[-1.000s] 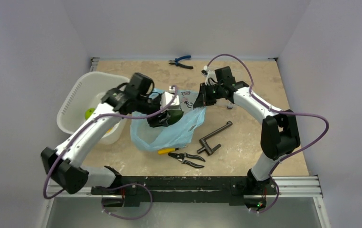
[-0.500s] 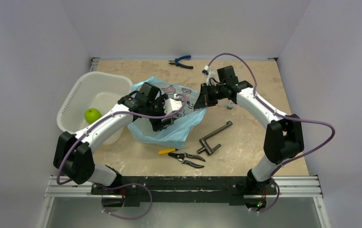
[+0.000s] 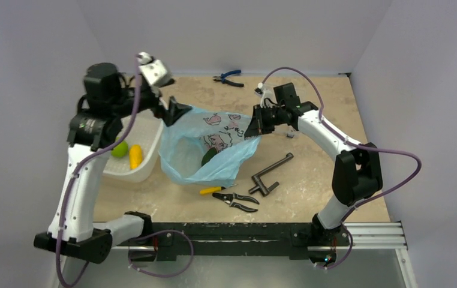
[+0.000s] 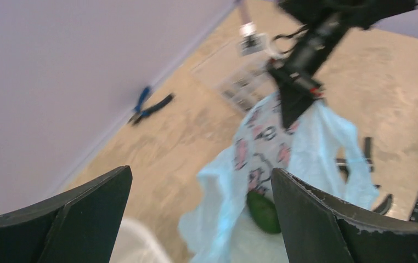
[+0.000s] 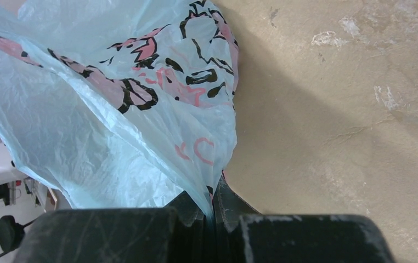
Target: Place the fake fruits into the plastic bag and tie a complex knot
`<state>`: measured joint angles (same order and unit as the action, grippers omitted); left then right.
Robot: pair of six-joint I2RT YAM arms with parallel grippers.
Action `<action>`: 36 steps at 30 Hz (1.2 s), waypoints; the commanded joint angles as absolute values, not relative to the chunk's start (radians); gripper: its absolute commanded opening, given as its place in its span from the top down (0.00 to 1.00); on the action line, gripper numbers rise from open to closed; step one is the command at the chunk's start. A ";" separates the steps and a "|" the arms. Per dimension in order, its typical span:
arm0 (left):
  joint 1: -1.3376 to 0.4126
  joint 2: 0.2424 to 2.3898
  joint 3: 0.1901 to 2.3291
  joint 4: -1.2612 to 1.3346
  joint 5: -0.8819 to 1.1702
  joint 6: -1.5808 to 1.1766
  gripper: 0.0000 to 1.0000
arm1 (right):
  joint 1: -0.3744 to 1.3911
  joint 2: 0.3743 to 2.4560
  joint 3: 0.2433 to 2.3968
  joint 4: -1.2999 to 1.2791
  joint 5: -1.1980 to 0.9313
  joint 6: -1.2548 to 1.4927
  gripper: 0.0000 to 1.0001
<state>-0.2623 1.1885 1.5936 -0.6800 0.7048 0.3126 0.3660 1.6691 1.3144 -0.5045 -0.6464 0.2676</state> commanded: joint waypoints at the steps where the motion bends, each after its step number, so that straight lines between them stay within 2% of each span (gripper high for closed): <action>1: 0.065 1.186 1.547 -0.893 0.734 0.325 0.00 | 0.365 1.678 1.369 -0.485 -0.664 0.257 1.00; 3: 0.200 1.215 1.501 -0.967 0.679 0.424 0.01 | 0.362 1.680 1.372 -0.486 -0.664 0.255 1.00; 6: 0.308 1.306 1.463 -1.097 0.595 0.632 0.05 | 0.363 1.687 1.378 -0.498 -0.666 0.248 1.00; 8: 0.335 1.355 1.420 -1.158 0.590 0.836 0.08 | 0.362 1.690 1.381 -0.506 -0.670 0.242 1.00; 10: 0.342 1.393 1.368 -1.216 0.571 1.111 0.08 | 0.362 1.694 1.387 -0.524 -0.669 0.229 1.00; 12: 0.356 1.442 1.330 -1.161 0.507 1.235 0.07 | 0.362 1.702 1.393 -0.544 -0.669 0.218 1.00; 15: 0.367 1.590 1.414 -1.120 0.436 1.177 0.09 | 0.361 1.713 1.410 -0.567 -0.661 0.203 1.00; 19: 0.368 1.723 1.494 -1.120 0.421 0.932 0.14 | 0.360 1.711 1.422 -0.571 -0.640 0.198 1.00; 24: 0.365 1.715 1.417 -1.080 0.415 0.569 0.17 | 0.360 1.706 1.419 -0.562 -0.624 0.200 1.00; 28: 0.364 1.644 1.296 -0.931 0.267 0.306 0.15 | 0.360 1.708 1.417 -0.551 -0.622 0.206 1.00; 36: 0.309 1.717 1.244 -0.806 0.074 0.107 0.22 | 0.359 1.720 1.423 -0.553 -0.623 0.205 1.00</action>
